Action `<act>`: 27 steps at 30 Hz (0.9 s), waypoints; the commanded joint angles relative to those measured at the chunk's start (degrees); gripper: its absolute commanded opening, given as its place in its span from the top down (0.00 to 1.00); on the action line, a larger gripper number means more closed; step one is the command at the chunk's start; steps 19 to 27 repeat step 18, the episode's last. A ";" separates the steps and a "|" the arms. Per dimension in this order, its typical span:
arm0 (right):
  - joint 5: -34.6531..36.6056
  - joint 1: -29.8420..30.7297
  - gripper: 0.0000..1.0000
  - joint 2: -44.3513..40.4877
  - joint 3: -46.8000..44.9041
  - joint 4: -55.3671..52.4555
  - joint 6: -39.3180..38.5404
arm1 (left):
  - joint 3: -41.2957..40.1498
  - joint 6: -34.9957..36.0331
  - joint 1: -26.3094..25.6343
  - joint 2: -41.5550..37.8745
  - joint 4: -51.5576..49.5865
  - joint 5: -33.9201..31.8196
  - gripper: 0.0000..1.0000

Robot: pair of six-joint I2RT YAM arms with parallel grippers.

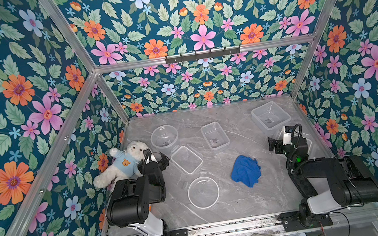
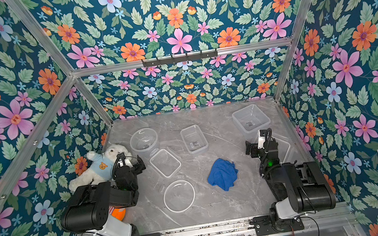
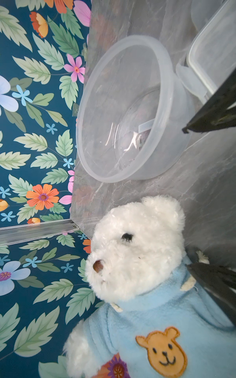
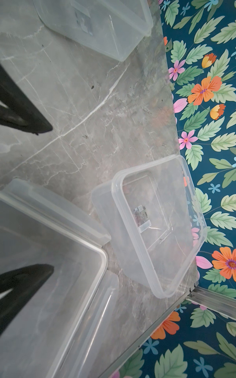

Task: Wipe the insides of the lunch boxes
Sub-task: Reset both arms

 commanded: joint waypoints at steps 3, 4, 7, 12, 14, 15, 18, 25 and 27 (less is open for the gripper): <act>-0.72 -0.01 0.01 0.00 0.26 1.52 -0.68 | 0.02 0.42 0.15 -0.16 3.02 0.28 0.01; -0.72 0.05 0.01 -0.03 0.18 1.62 -0.77 | -0.38 0.60 0.10 -0.29 3.64 0.37 0.01; -2.67 0.14 0.01 -1.22 -2.33 4.47 -2.27 | -3.46 4.45 -0.66 -2.71 6.91 7.94 0.01; 5.11 0.07 0.01 -0.98 -0.20 0.75 0.97 | -0.15 1.39 -1.94 0.02 3.64 -3.83 0.01; 4.74 0.07 0.01 0.03 -0.60 3.40 0.72 | -0.12 2.18 -1.89 0.59 5.28 -2.75 0.01; 4.77 0.06 0.01 0.00 -0.58 3.18 0.77 | 0.42 1.23 -1.52 -0.18 2.16 -2.14 0.01; 4.65 0.06 0.01 -0.08 -0.57 2.98 0.72 | -0.56 1.81 -1.57 -0.01 4.73 -2.51 0.01; 4.65 0.06 0.01 -0.08 -0.57 2.98 0.72 | -0.56 1.81 -1.57 -0.01 4.73 -2.51 0.01; 4.65 0.06 0.01 -0.08 -0.57 2.98 0.72 | -0.56 1.81 -1.57 -0.01 4.73 -2.51 0.01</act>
